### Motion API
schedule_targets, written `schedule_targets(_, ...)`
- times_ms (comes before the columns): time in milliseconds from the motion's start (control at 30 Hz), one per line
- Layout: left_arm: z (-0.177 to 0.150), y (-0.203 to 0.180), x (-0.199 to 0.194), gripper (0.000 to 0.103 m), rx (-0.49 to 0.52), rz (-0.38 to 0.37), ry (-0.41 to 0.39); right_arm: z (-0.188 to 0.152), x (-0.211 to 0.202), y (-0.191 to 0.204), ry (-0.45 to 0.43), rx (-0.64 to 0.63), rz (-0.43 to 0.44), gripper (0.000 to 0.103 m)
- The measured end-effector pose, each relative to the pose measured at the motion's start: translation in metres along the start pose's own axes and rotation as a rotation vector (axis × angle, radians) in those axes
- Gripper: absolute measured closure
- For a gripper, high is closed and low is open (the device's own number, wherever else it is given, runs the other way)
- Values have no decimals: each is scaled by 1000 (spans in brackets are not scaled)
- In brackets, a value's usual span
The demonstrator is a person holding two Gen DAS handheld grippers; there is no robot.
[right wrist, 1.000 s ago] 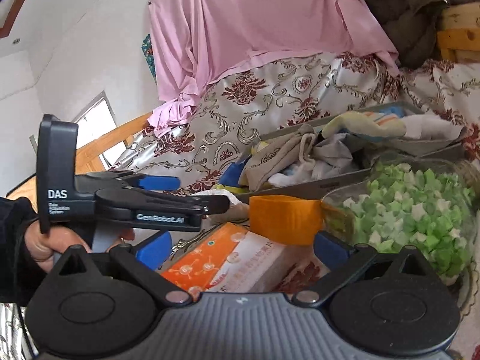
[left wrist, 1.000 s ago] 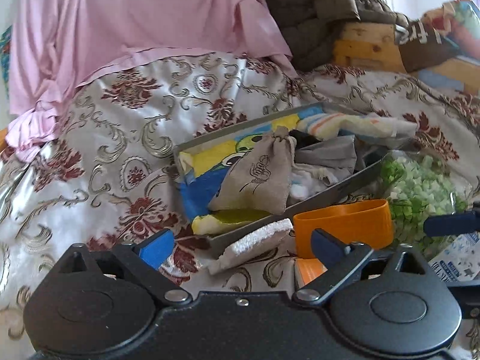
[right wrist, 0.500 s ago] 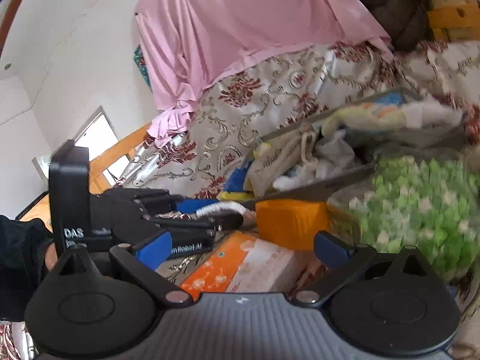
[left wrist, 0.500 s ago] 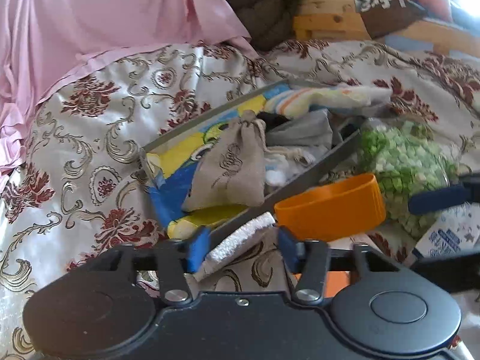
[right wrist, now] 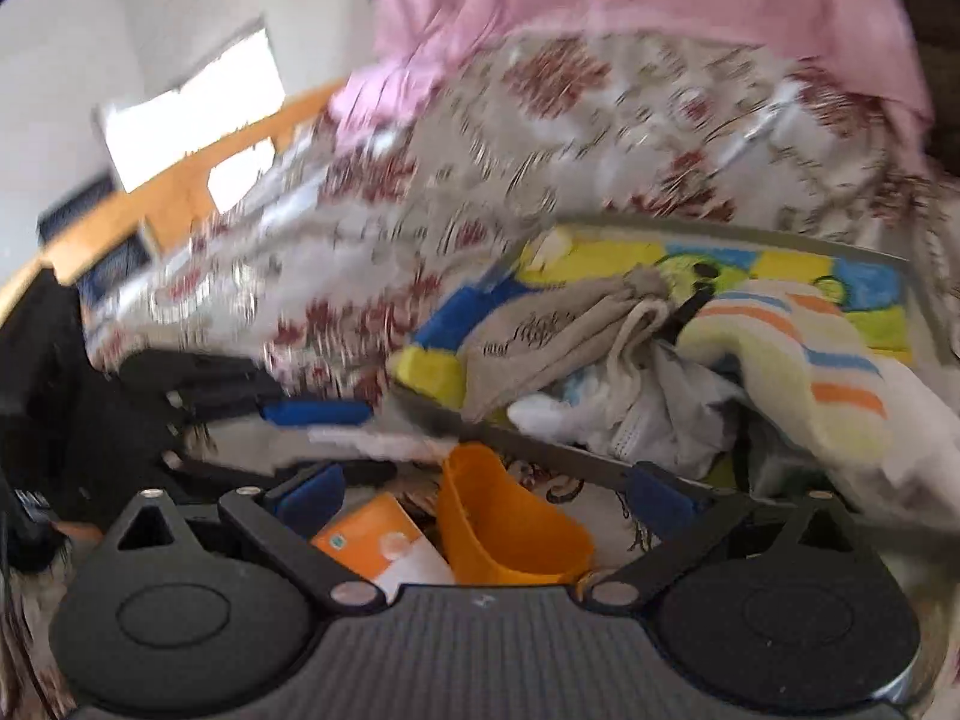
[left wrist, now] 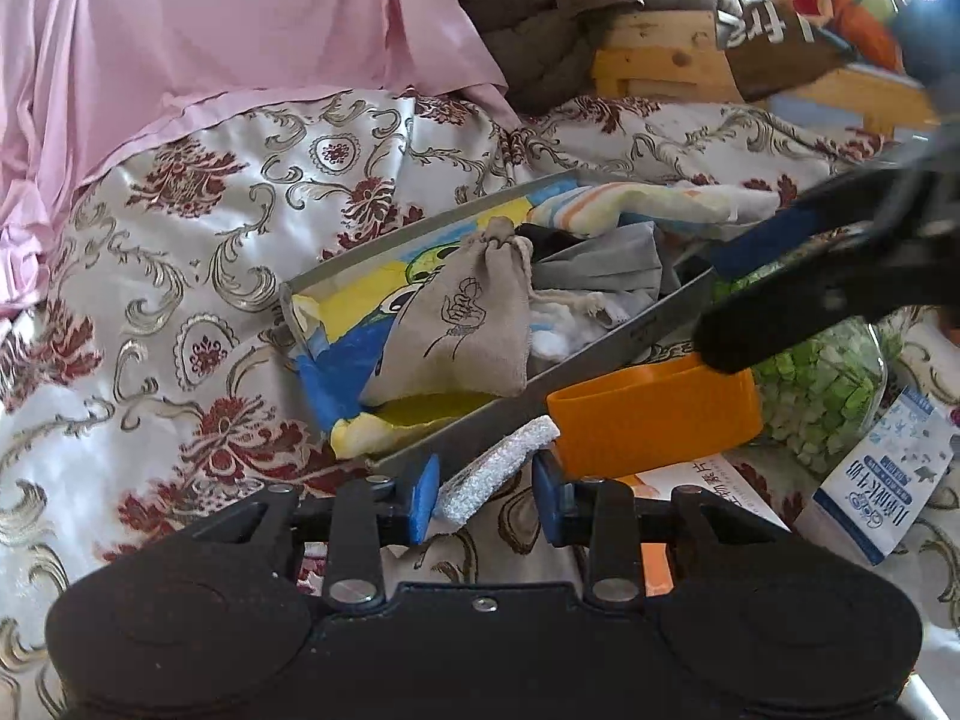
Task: Organize soft objects
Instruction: 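Grasp the white fabric strip with left tool while right tool grasps the orange silicone piece, then lift the white strip with left tool while right tool lifts the orange piece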
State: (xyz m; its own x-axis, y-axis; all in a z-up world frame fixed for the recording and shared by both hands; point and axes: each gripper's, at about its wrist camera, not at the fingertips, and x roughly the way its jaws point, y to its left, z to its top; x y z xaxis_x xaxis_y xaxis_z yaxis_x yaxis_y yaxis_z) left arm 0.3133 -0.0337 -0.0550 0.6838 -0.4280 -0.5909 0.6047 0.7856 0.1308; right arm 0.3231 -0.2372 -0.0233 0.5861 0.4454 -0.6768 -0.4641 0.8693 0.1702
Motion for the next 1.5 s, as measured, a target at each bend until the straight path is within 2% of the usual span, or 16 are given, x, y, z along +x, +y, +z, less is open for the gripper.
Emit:
schedule_targets(300, -9, 8, -5, 68, -40, -47, -8, 11, 38, 15, 199, -148, 29, 1)
schedule_targets(533, -14, 18, -13, 70, -76, -83, 8, 17, 53, 17, 233, -125, 3, 17)
schedule_targets(700, -14, 19, -16, 71, -92, -73, 13, 14, 58, 16, 257, -118, 21, 26)
schedule_targets(800, -13, 20, -16, 71, -107, -66, 11, 16, 57, 12, 256, -97, 46, 42)
schedule_targets(933, -14, 22, -16, 71, -117, -69, 11, 16, 56, 9, 264, -104, 51, 68)
schedule_targets(1133, -17, 24, -17, 71, -146, -65, 3, 12, 51, 3, 258, -87, 65, 71)
schedule_targets(1233, -19, 24, -17, 71, -150, -32, 8, 10, 55, 0, 277, -77, 61, 66)
schedule_targets(1333, -21, 32, -10, 74, -184, 5, 47, 7, 60, -2, 291, -71, 56, 60)
schedule_targets(1500, -28, 46, -5, 75, -244, 10, 61, 3, 66, -6, 293, -48, 58, 62)
